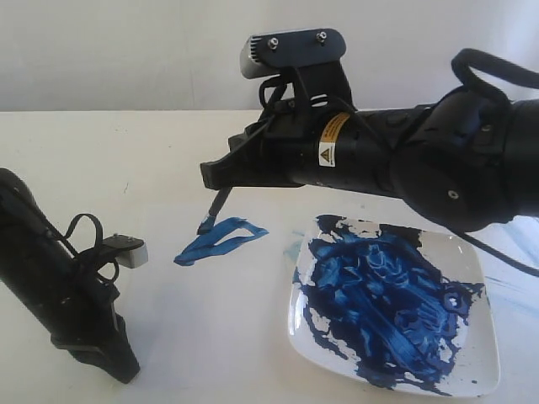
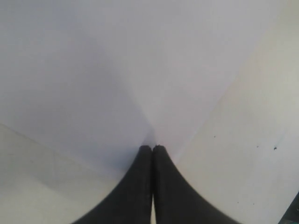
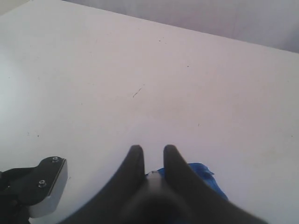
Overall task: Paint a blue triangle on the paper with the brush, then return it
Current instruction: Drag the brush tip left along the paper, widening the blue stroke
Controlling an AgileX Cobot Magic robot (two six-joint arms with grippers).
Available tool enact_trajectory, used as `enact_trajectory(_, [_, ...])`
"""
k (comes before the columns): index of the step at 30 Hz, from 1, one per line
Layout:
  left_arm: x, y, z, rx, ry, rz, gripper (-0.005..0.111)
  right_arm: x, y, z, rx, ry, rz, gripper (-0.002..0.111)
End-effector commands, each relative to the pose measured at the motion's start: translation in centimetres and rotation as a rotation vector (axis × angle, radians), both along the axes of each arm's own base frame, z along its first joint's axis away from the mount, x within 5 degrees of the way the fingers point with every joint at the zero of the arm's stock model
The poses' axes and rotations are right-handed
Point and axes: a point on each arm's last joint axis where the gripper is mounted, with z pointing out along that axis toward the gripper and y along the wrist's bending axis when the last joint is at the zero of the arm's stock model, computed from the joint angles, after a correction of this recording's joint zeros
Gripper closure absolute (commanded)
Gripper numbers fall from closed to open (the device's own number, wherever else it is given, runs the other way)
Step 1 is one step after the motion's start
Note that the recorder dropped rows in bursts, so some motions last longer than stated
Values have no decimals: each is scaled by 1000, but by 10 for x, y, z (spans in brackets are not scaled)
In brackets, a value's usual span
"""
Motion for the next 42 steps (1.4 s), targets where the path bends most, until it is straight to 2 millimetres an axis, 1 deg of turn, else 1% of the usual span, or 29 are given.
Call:
enact_trajectory(1, [-3, -1, -1, -6, 17, -8, 107, -1, 2, 0, 36, 17, -7, 108])
enact_trajectory(5, [-3, -1, -1, -6, 17, -8, 107, 1, 3, -5, 44, 47, -20, 108])
enact_trajectory(10, [-3, -1, -1, -6, 17, -8, 107, 3, 7, -15, 24, 72, -22, 108])
enact_trajectory(14, [-3, -1, -1, -6, 17, -8, 107, 4, 8, -17, 19, 75, -22, 108])
enact_trajectory(19, [-3, -1, -1, -6, 17, -8, 107, 4, 6, -23, -30, 106, -33, 108])
enact_trajectory(33, [-3, -1, -1, -6, 17, -8, 107, 4, 6, -23, -68, 66, -7, 108])
enact_trajectory(38, [-3, -1, -1, -6, 19, -8, 107, 8, 2, -23, -69, 65, -24, 108])
enact_trajectory(42, [-3, -1, -1, -6, 19, -8, 107, 8, 0, -20, -68, 66, -29, 108])
